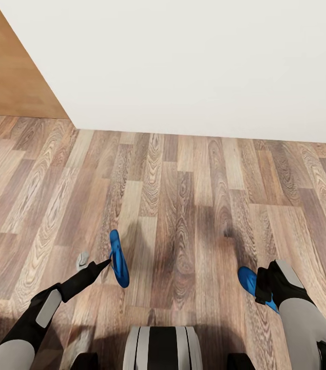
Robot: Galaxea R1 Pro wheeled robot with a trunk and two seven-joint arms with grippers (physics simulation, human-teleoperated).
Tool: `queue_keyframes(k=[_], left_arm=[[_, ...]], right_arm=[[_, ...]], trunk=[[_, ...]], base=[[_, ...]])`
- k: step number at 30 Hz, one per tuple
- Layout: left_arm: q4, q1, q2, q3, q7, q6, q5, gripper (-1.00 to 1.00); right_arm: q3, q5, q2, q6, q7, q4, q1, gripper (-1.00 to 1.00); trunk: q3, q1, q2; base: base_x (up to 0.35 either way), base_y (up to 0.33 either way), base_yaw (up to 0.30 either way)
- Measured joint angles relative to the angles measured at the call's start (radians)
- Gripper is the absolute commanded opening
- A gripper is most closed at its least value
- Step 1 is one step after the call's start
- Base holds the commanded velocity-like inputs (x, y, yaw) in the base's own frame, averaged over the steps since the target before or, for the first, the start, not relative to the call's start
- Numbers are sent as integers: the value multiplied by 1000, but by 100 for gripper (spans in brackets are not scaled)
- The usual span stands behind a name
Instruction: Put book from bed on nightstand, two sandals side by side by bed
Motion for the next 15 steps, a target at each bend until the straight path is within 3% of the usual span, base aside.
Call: queue_keyframes(k=[15], left_arm=[[0,0,0,0,0,0,0,-100]], right_arm=[[0,0,0,1,1,-1,0,100]], trunk=[[0,0,0]], base=[[0,0,0]])
